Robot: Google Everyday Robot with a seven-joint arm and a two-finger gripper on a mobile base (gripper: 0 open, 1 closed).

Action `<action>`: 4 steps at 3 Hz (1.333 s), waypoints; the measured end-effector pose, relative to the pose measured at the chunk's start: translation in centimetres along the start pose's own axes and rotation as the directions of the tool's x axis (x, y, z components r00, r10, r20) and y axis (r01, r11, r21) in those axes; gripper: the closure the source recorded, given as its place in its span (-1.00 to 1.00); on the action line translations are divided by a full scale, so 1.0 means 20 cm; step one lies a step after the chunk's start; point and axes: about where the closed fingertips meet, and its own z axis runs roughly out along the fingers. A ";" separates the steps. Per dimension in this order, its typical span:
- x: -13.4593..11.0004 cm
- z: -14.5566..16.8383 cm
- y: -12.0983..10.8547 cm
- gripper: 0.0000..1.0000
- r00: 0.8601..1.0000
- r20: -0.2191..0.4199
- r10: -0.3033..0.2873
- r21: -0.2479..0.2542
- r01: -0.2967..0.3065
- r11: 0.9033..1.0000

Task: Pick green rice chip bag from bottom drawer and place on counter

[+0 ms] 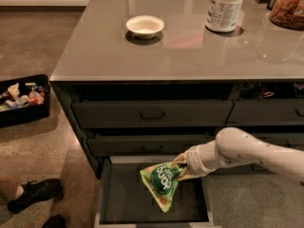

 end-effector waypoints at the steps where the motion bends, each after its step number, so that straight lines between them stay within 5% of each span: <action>1: -0.18 -0.35 -0.19 1.00 0.993 -0.097 -0.068 0.038 0.072 0.997; 4: -0.28 -0.62 -0.31 1.00 0.979 -0.161 -0.126 0.106 0.144 0.984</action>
Offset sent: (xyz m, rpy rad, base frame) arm 0.0099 -0.0051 0.0739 -0.0754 -0.0747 0.0034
